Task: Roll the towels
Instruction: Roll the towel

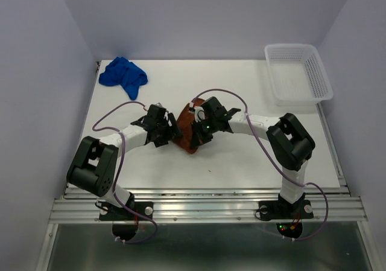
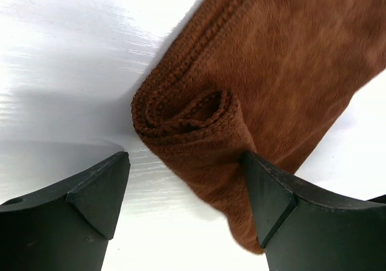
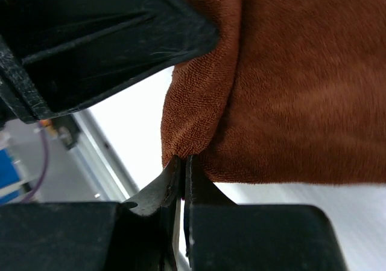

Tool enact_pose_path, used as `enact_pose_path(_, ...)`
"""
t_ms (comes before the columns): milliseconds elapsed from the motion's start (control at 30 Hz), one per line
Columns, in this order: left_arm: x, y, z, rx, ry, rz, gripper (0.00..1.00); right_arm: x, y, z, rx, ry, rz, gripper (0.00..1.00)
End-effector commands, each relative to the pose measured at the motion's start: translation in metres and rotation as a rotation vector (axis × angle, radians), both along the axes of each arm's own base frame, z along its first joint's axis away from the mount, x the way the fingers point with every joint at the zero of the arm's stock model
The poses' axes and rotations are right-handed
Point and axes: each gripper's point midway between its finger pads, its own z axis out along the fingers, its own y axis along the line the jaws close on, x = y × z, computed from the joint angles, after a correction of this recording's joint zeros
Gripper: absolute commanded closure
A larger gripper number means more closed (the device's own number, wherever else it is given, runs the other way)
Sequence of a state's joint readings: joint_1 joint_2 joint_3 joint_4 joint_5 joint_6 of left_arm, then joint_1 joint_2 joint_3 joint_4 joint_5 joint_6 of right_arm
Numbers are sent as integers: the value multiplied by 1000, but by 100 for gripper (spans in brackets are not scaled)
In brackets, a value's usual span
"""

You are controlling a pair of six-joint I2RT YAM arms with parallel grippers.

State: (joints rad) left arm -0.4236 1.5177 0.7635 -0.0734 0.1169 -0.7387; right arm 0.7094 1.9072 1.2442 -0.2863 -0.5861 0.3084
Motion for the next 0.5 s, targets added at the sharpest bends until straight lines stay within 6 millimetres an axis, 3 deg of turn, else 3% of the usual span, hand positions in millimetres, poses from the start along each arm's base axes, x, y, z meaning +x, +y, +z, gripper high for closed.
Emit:
enact_pose_path(0,-5,-5,-2,-30,4,-24,13,-10,10,21,108,136,27,99)
enact_pose_path(100,-1,-7,-8,-29,16,-24,16,-2,7,19,107,142,0,99)
enact_pose_path(267,5,-12,-17,-30,37,-32,66,0,4,15,99,161,-16,99)
enact_pose_path(333,5,-11,-19,-24,43,-27,100,2,4,16,98,147,-17,99)
enact_pose_path(433,1,-8,-22,-5,66,-16,100,11,-3,20,67,47,-27,76)
enact_pose_path(467,1,-5,-21,9,66,-6,100,13,-6,23,57,11,-29,74)
